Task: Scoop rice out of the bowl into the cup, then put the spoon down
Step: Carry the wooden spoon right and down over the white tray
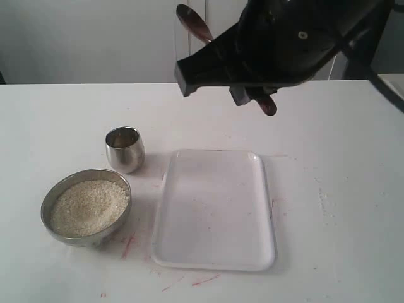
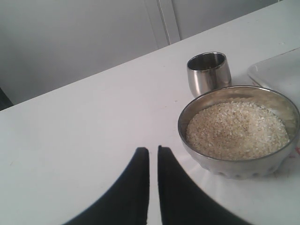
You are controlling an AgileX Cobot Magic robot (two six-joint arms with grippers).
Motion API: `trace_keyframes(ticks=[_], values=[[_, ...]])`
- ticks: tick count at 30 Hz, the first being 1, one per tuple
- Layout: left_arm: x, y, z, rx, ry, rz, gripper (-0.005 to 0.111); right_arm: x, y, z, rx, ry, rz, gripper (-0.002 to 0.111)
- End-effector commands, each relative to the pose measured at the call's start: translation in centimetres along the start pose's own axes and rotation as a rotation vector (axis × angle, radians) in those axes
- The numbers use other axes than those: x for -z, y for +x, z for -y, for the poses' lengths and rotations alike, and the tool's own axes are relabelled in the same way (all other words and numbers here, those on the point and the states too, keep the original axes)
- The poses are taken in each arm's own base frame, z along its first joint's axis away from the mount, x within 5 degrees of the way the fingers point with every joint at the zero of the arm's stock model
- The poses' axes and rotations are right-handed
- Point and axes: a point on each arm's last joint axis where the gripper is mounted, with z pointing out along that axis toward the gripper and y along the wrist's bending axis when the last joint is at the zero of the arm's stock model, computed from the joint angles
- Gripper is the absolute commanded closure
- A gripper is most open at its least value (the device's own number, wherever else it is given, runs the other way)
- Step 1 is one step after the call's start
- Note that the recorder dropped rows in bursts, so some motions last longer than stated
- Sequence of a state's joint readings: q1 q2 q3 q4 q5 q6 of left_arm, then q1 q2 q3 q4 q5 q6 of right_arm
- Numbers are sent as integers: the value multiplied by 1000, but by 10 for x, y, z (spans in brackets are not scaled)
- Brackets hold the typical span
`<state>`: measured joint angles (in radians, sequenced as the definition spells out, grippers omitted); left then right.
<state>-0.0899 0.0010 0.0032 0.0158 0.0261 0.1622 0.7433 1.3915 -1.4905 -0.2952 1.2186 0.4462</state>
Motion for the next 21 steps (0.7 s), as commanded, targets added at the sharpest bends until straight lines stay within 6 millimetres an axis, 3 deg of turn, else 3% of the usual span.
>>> trace_keyframes(ticks=[1, 21], values=[[0, -2, 0, 8, 1, 9, 92, -6, 16, 5, -17, 13, -47, 108], [0, -2, 0, 8, 1, 9, 92, -83, 76, -9, -263, -127, -27, 108]])
